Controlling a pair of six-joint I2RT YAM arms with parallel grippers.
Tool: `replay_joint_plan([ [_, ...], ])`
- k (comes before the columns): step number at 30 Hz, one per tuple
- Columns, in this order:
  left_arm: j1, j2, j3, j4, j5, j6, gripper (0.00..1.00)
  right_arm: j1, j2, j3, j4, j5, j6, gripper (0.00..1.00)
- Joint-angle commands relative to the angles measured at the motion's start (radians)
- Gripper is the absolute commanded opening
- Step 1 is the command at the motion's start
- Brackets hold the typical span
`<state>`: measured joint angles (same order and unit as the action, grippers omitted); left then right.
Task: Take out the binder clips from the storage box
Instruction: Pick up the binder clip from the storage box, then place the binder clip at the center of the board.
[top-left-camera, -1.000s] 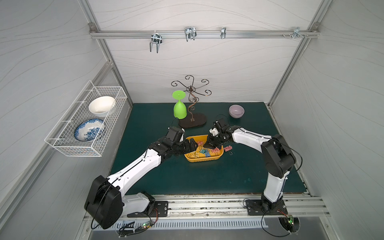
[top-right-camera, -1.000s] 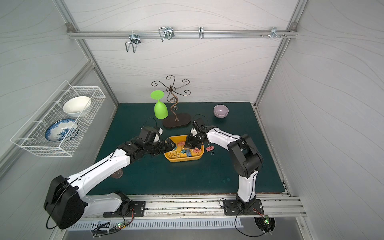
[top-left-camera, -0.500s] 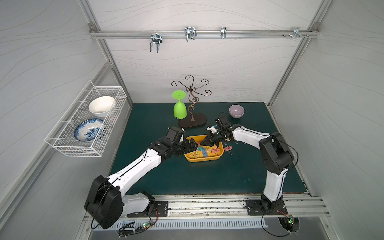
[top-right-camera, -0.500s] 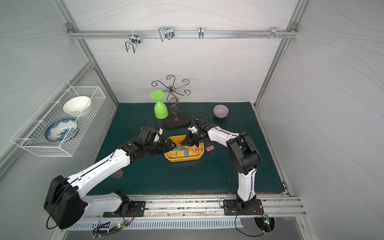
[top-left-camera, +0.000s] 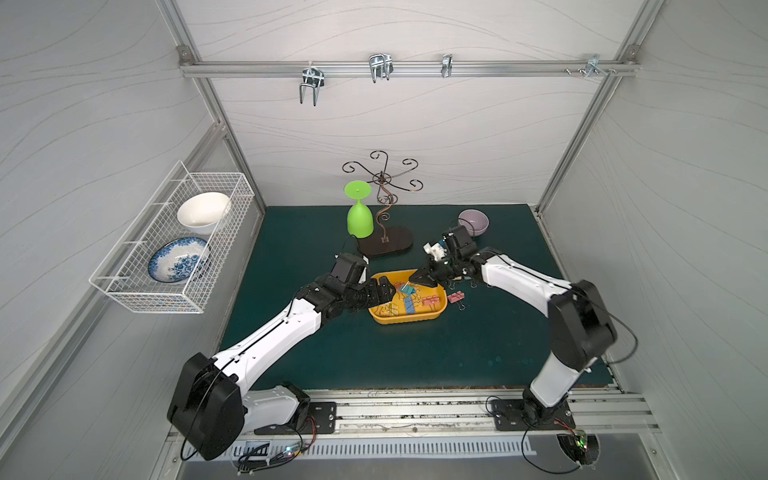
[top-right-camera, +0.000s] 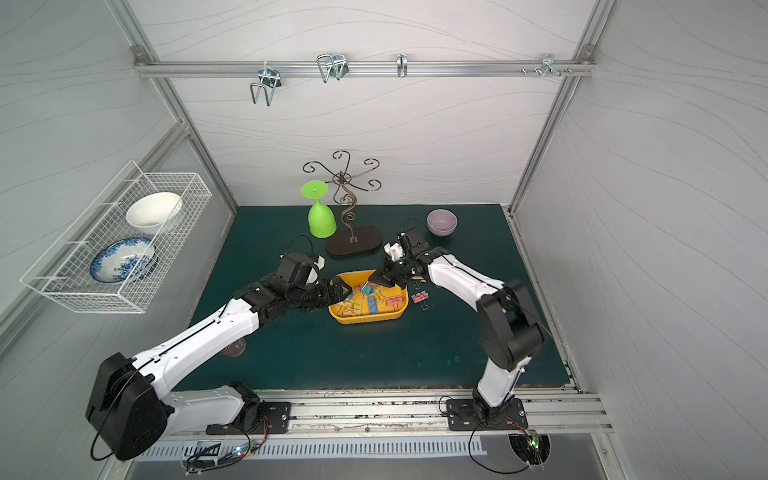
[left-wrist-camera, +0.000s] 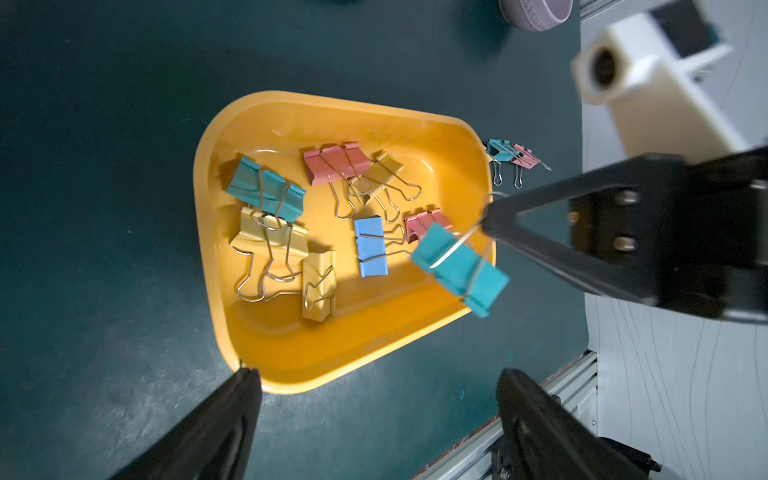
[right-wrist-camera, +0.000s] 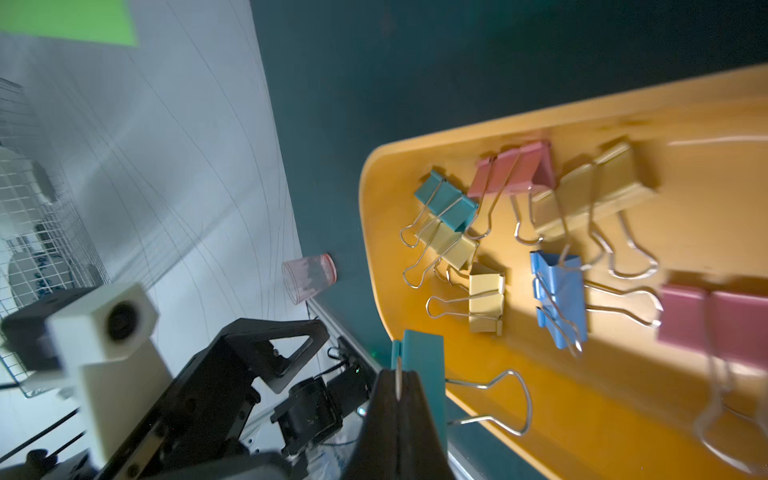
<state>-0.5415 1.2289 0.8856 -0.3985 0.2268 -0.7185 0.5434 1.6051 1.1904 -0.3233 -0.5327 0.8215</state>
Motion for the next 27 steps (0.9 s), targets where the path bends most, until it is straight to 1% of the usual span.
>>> replay_joint_plan([
  [1, 0.0, -0.02, 0.006, 0.05, 0.028, -0.005, 0.93, -0.064, -0.178, -0.083, -0.103, 0.295, -0.012, 0.0],
  [3, -0.009, -0.01, 0.006, 0.059, 0.03, -0.013, 0.93, -0.086, -0.3, -0.153, -0.139, 0.481, 0.01, 0.0],
  [5, -0.035, 0.003, 0.013, 0.062, 0.019, -0.009, 0.93, -0.094, -0.42, -0.227, -0.189, 0.695, 0.071, 0.0],
  [7, -0.071, 0.02, 0.026, 0.059, -0.003, 0.0, 0.94, -0.098, -0.511, -0.315, -0.195, 0.84, 0.144, 0.0],
  [8, -0.092, 0.03, 0.034, 0.058, -0.016, 0.005, 0.94, -0.104, -0.549, -0.362, -0.192, 0.89, 0.195, 0.0],
  [10, -0.128, 0.053, 0.051, 0.056, -0.032, 0.011, 0.94, -0.119, -0.603, -0.444, -0.173, 0.95, 0.286, 0.0],
  [11, -0.145, 0.066, 0.061, 0.055, -0.035, 0.014, 0.94, -0.126, -0.625, -0.492, -0.167, 0.961, 0.358, 0.0],
  [14, -0.181, 0.092, 0.076, 0.05, -0.044, 0.017, 0.95, -0.152, -0.673, -0.623, -0.029, 0.928, 0.452, 0.0],
  [16, -0.191, 0.099, 0.075, 0.055, -0.046, 0.013, 0.95, -0.153, -0.657, -0.645, -0.033, 0.941, 0.544, 0.0],
  [19, -0.193, 0.103, 0.071, 0.056, -0.046, 0.011, 0.95, -0.152, -0.578, -0.617, -0.105, 0.939, 0.657, 0.0],
  [23, -0.194, 0.1, 0.078, 0.045, -0.056, 0.021, 0.96, -0.143, -0.461, -0.585, -0.122, 0.921, 0.773, 0.0],
  [25, -0.193, 0.1, 0.079, 0.039, -0.062, 0.022, 0.96, -0.121, -0.407, -0.566, -0.11, 0.955, 0.808, 0.0],
  [27, -0.194, 0.098, 0.079, 0.039, -0.064, 0.022, 0.97, -0.083, -0.346, -0.521, -0.141, 1.039, 0.853, 0.0],
])
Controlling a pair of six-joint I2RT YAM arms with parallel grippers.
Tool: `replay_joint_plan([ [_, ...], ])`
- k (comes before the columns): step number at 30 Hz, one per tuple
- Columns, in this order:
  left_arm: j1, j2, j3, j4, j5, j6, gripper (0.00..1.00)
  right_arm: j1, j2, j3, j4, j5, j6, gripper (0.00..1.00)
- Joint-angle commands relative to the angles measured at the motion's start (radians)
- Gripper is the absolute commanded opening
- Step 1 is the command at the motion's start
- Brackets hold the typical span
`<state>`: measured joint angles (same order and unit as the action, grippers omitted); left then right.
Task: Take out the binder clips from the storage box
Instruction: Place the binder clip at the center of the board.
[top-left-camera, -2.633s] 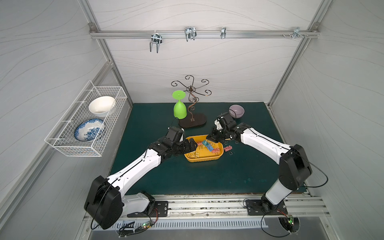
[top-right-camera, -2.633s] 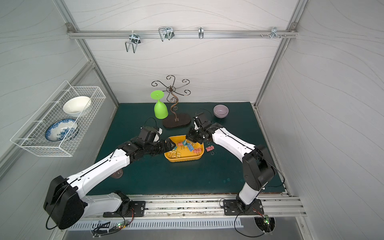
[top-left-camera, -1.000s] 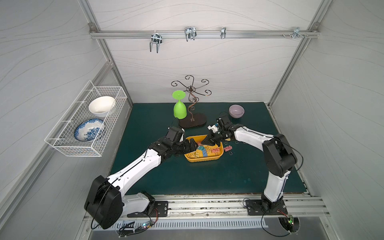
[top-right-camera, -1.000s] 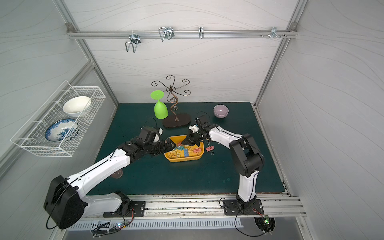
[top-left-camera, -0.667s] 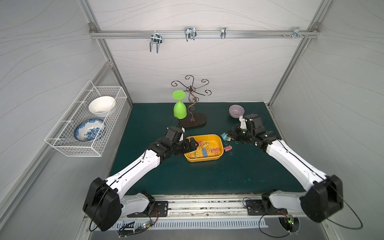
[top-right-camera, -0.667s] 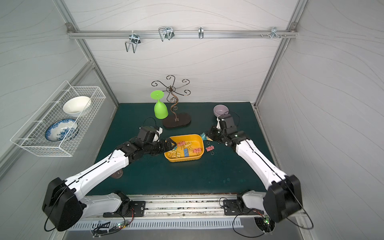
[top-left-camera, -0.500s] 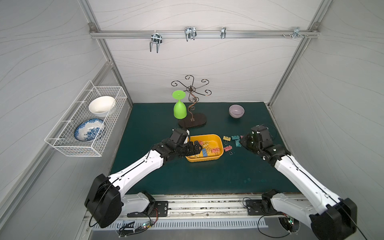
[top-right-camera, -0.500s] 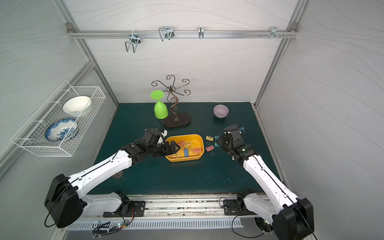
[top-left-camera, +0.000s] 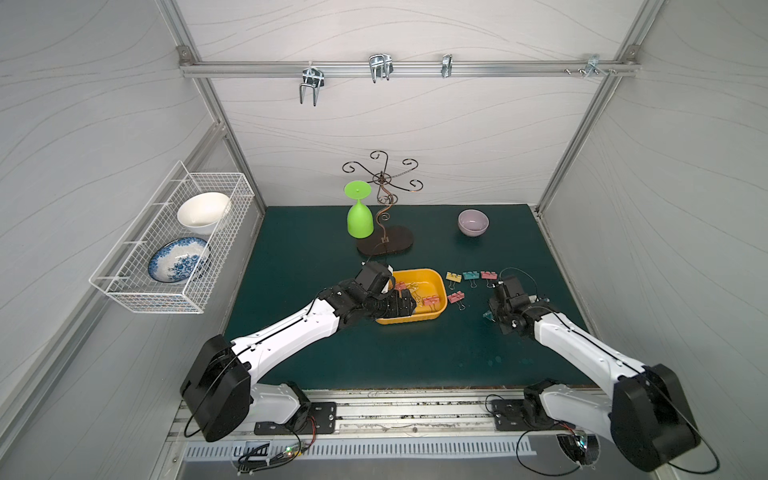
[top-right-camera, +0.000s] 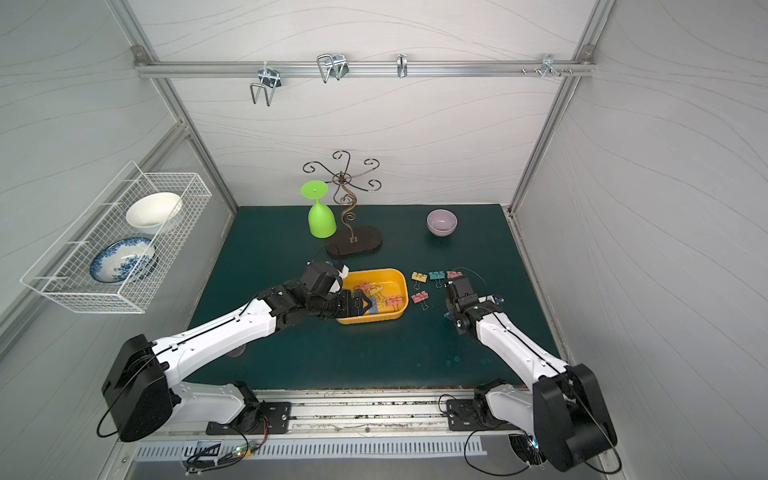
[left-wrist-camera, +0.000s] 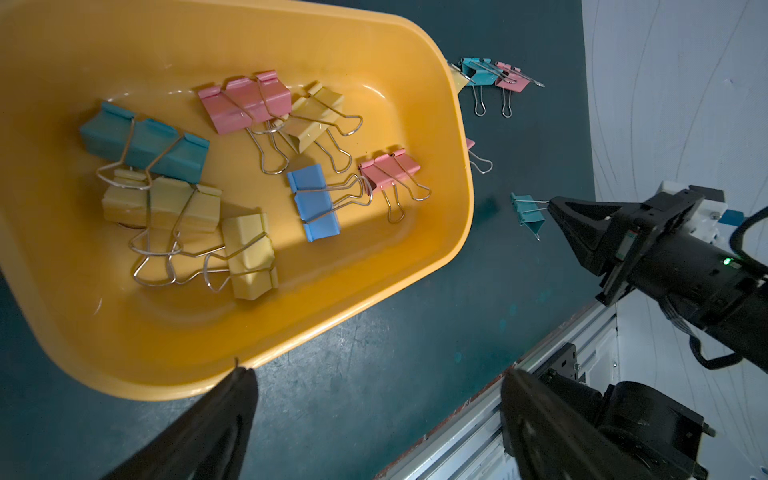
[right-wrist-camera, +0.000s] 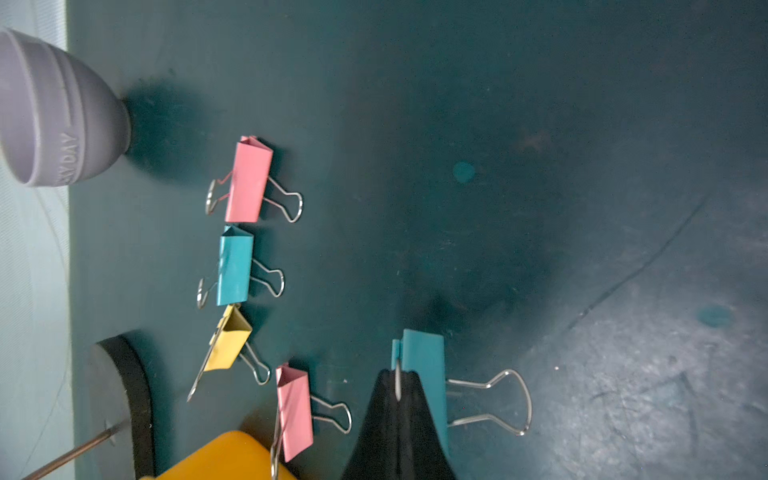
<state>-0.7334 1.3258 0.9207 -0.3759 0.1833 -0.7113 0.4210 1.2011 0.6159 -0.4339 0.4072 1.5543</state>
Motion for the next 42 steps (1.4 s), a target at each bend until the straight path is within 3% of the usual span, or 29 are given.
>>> replay_joint_plan([
  [1, -0.001, 0.002, 0.044, 0.015, -0.022, 0.015, 0.97, 0.061, 0.093, 0.084, -0.06, 0.149, 0.152, 0.0],
  [4, -0.001, 0.001, 0.043, 0.011, -0.023, 0.015, 0.97, 0.108, 0.193, 0.164, -0.119, 0.265, 0.221, 0.0],
  [10, -0.001, -0.007, 0.043, -0.003, -0.037, 0.022, 0.97, 0.151, 0.376, 0.288, -0.193, 0.36, 0.319, 0.0],
  [22, -0.001, -0.013, 0.046, -0.021, -0.048, 0.034, 0.98, 0.169, 0.55, 0.402, -0.225, 0.358, 0.358, 0.0],
  [29, -0.001, -0.016, 0.051, -0.024, -0.048, 0.034, 0.98, 0.181, 0.585, 0.42, -0.216, 0.344, 0.34, 0.02],
  [33, -0.001, -0.017, 0.049, -0.023, -0.048, 0.028, 0.98, 0.199, 0.57, 0.404, -0.201, 0.337, 0.324, 0.14],
  [42, -0.001, -0.024, 0.048, -0.018, -0.041, 0.015, 0.98, 0.207, 0.54, 0.39, -0.186, 0.334, 0.311, 0.17],
])
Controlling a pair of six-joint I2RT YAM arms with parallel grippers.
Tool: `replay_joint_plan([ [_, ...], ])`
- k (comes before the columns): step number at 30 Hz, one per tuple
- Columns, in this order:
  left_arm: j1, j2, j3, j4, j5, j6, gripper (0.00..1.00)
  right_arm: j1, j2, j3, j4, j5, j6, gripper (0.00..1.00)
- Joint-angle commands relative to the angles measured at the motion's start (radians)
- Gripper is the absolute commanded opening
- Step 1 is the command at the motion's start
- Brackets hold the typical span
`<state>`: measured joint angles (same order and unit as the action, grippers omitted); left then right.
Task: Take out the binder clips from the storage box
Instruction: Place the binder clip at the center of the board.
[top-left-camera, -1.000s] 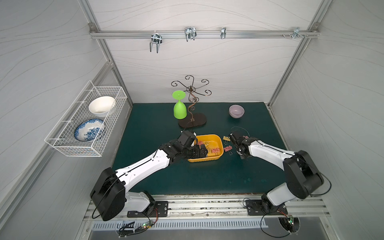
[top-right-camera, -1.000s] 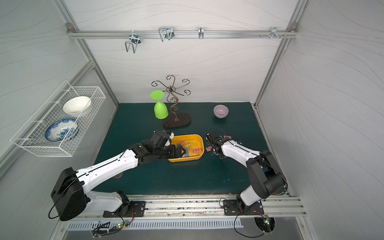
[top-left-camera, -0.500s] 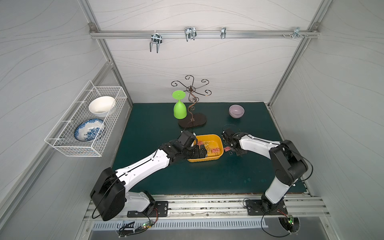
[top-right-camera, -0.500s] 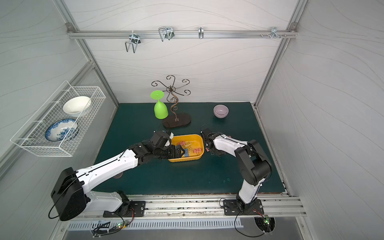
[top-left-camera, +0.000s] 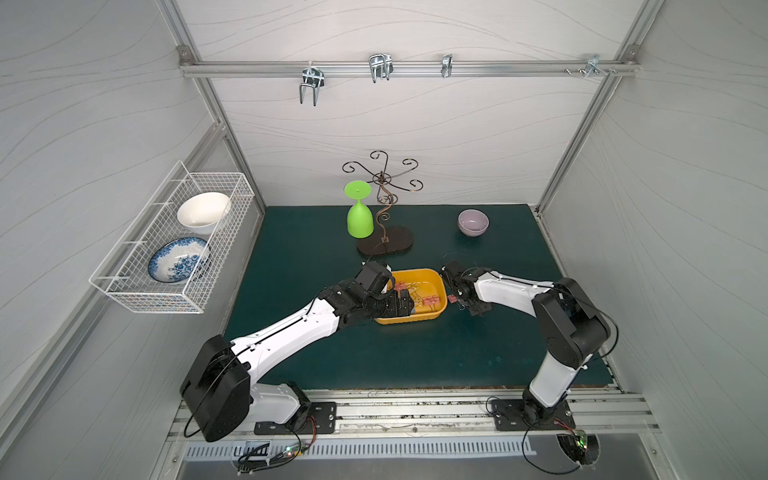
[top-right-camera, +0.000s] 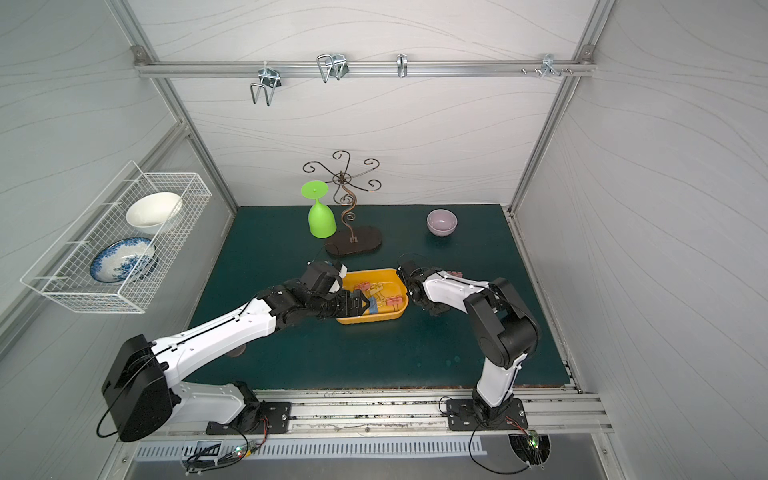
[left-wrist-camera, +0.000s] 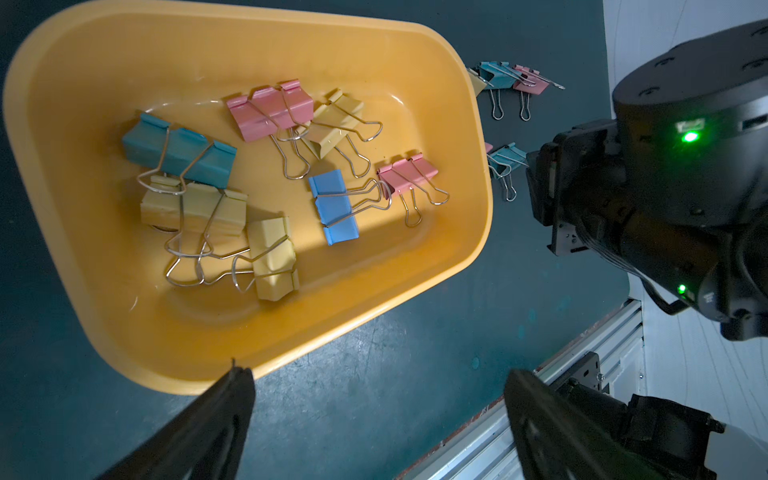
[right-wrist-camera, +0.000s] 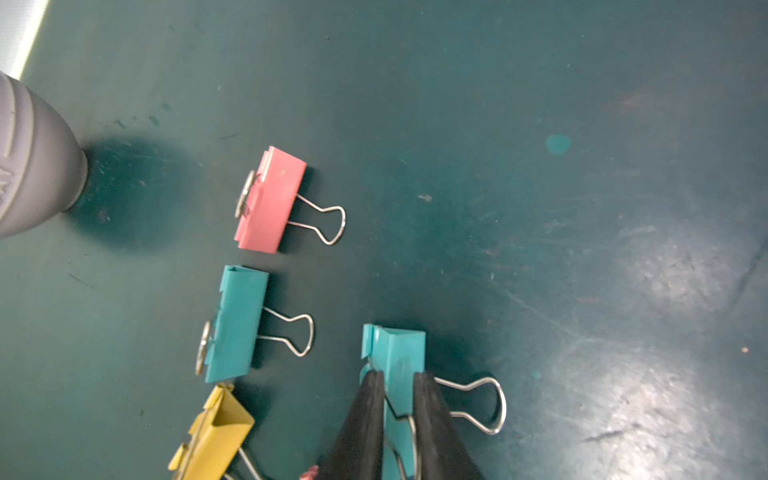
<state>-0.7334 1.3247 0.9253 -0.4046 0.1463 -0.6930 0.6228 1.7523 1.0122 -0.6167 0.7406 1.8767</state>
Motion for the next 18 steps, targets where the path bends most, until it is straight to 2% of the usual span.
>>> replay_joint_plan([
  [1, -0.001, -0.025, 0.043, 0.01, -0.004, -0.003, 0.98, 0.006, -0.01, -0.004, 0.0, 0.004, -0.014, 0.16],
  [13, -0.001, -0.048, 0.031, 0.002, -0.013, -0.01, 0.98, -0.003, 0.033, 0.013, 0.038, 0.023, -0.022, 0.11],
  [18, -0.001, -0.055, 0.027, 0.003, -0.017, -0.01, 0.98, -0.001, 0.02, 0.002, 0.066, 0.053, -0.031, 0.03],
])
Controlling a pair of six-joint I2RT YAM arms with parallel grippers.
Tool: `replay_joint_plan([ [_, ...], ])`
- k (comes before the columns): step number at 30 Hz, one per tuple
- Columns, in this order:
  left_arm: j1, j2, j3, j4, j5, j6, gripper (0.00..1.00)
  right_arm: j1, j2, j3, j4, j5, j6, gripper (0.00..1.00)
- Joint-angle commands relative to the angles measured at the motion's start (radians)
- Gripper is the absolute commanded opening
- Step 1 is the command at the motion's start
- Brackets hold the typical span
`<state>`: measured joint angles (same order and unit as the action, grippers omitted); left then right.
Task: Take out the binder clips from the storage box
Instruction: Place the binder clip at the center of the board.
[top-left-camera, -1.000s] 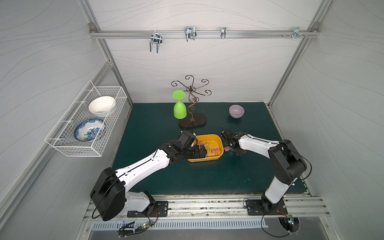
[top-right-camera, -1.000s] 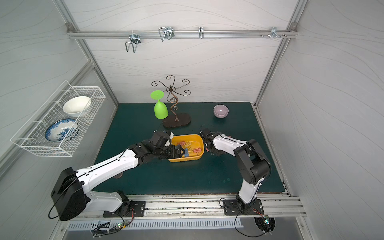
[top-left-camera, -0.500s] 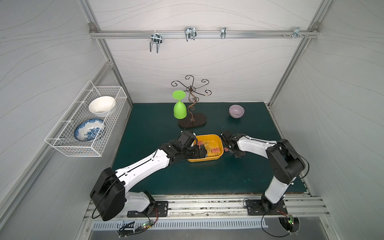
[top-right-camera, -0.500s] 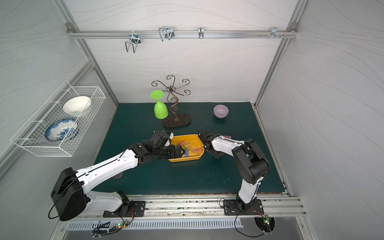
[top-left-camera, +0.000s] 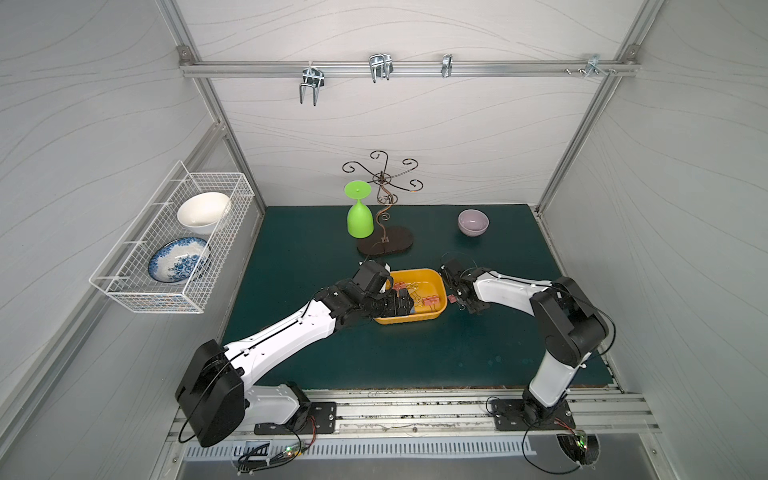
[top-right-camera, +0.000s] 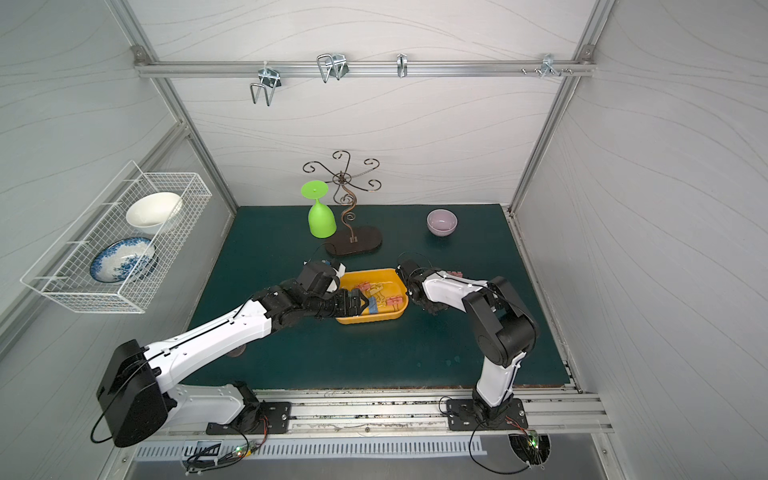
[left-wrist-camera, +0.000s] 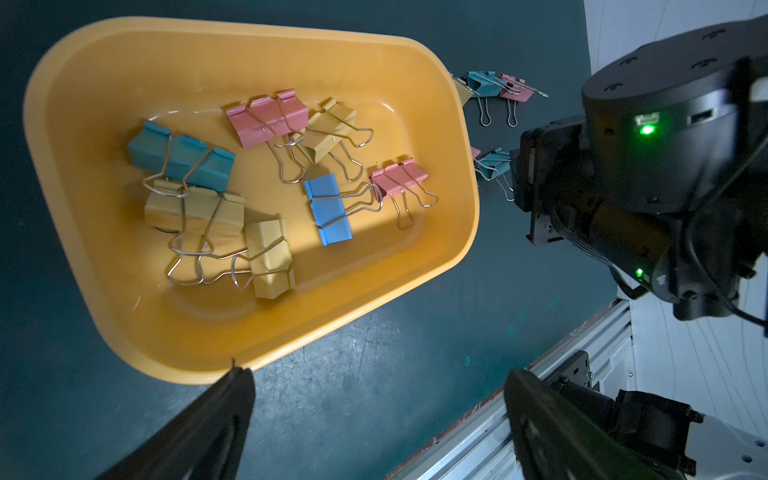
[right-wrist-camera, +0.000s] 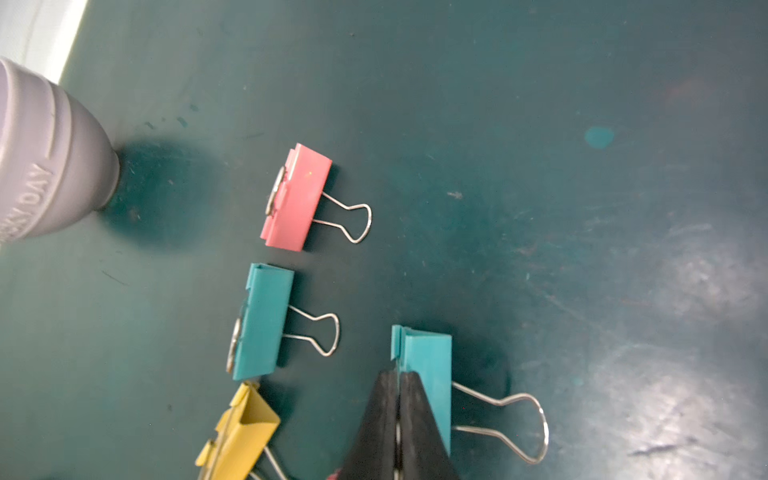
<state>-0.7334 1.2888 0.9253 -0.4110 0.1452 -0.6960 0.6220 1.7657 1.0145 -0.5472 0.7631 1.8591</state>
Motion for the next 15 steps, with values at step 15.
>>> replay_joint_plan([
  [15, -0.001, -0.023, 0.024, 0.005, -0.021, -0.003, 0.98, 0.0, 0.039, 0.029, -0.005, 0.071, 0.021, 0.06],
])
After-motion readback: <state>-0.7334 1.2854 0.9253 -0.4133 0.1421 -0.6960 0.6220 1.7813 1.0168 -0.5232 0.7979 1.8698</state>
